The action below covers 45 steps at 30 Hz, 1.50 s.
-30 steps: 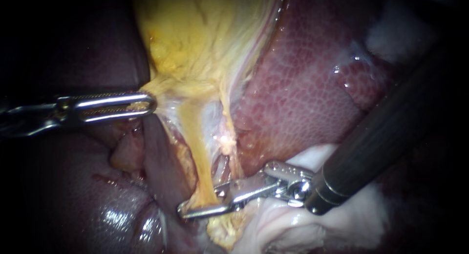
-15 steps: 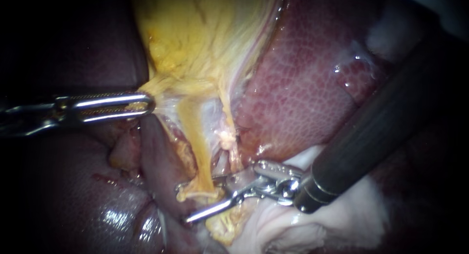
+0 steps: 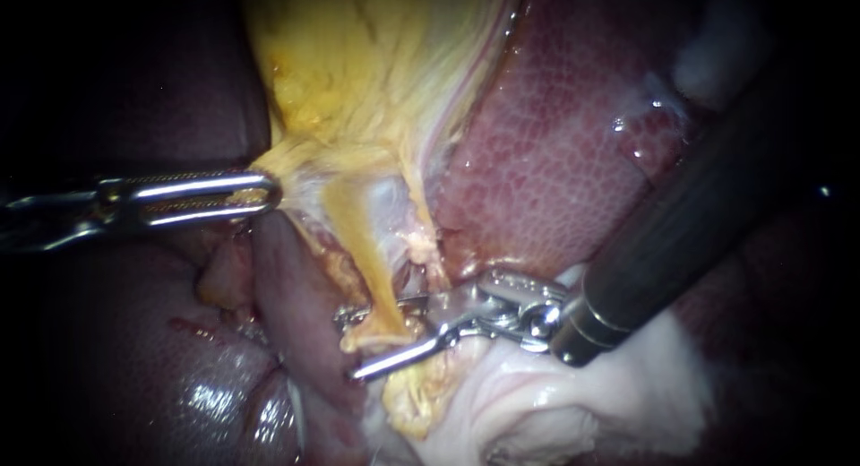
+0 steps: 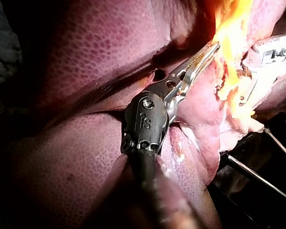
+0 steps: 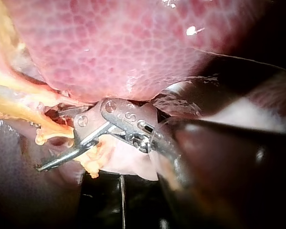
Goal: Going back first clip left tube
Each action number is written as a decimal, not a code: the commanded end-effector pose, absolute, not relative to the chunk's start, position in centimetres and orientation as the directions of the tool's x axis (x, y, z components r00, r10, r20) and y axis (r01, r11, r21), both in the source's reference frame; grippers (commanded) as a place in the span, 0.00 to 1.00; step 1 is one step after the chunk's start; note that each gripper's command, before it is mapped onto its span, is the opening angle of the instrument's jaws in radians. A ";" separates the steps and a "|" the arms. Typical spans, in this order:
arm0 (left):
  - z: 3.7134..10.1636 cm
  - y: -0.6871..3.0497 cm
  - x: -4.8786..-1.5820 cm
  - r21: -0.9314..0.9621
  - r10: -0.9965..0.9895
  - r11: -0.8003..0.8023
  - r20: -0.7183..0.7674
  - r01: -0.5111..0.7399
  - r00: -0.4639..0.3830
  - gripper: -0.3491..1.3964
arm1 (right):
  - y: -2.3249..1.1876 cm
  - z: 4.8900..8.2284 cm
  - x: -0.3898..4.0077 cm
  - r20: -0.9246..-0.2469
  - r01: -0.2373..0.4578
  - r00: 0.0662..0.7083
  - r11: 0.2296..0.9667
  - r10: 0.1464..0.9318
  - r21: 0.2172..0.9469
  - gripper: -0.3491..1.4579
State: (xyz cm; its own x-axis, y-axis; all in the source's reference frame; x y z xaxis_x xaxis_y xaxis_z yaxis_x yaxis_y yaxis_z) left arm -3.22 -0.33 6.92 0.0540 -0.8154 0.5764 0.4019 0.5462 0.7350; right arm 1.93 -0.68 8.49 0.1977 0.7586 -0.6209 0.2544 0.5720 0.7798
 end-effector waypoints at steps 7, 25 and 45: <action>6.92 -0.34 -3.20 0.735 -0.815 0.547 0.577 0.400 0.055 0.00 | -0.62 8.27 1.47 -0.627 0.268 0.196 0.574 0.754 0.774 0.52; 6.98 -0.35 -3.22 0.733 -0.813 0.549 0.579 0.401 0.055 0.00 | 0.11 7.20 0.46 -0.731 0.185 0.168 0.707 0.661 0.682 0.52; 7.80 -0.68 -4.19 0.743 -0.819 0.560 0.563 0.365 0.111 0.00 | 0.31 7.11 0.22 -0.743 0.144 0.183 0.730 0.644 0.668 0.52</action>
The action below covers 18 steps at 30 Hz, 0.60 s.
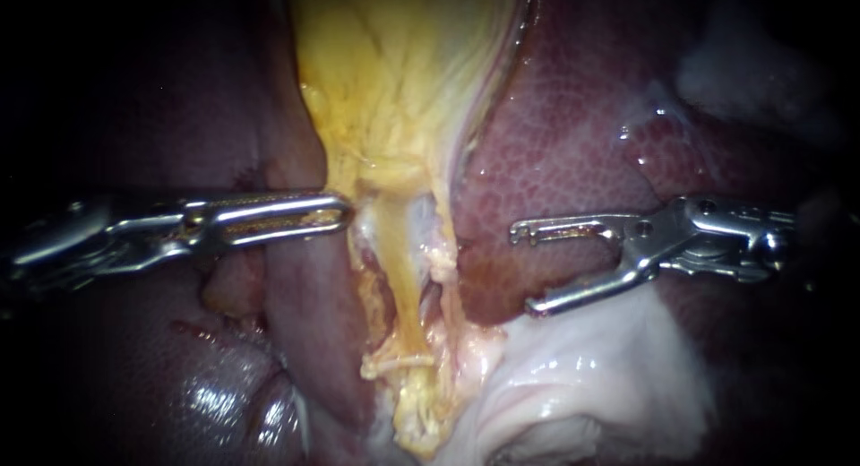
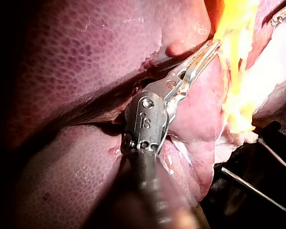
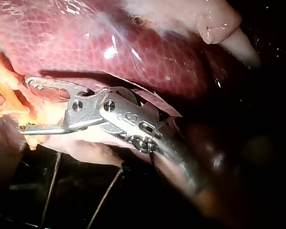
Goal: Going back first clip left tube
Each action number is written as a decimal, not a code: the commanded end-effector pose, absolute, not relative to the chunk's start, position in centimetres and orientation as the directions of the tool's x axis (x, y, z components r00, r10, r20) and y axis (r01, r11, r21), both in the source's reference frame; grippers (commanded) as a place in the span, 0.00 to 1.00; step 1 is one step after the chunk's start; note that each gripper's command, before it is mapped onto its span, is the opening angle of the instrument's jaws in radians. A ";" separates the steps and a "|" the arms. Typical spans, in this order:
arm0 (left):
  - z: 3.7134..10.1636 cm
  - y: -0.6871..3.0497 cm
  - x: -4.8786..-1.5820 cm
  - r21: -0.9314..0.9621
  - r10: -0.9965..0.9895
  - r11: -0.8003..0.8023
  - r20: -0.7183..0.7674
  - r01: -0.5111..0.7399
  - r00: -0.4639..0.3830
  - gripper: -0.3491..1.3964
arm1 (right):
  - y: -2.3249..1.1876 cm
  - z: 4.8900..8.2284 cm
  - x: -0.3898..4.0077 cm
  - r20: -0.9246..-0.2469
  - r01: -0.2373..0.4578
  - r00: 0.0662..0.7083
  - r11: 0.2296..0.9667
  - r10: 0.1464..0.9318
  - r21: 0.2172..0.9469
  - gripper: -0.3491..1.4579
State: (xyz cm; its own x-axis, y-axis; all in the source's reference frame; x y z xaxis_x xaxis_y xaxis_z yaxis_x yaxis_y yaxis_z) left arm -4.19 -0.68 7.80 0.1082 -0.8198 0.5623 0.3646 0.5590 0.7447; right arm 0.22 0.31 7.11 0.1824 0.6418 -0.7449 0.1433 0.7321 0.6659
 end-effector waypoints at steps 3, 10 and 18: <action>7.83 -0.69 -4.27 0.744 -0.817 0.565 0.565 0.355 0.116 0.00 | 0.33 7.10 0.19 -0.745 0.142 0.185 0.733 0.641 0.666 0.52; 7.82 -0.69 -4.26 0.751 -0.819 0.565 0.559 0.343 0.126 0.00 | 0.32 7.08 0.19 -0.745 0.142 0.185 0.733 0.641 0.665 0.52; 7.80 -0.68 -4.23 0.749 -0.819 0.565 0.560 0.346 0.125 0.00 | 0.28 7.04 0.21 -0.746 0.143 0.186 0.734 0.639 0.664 0.52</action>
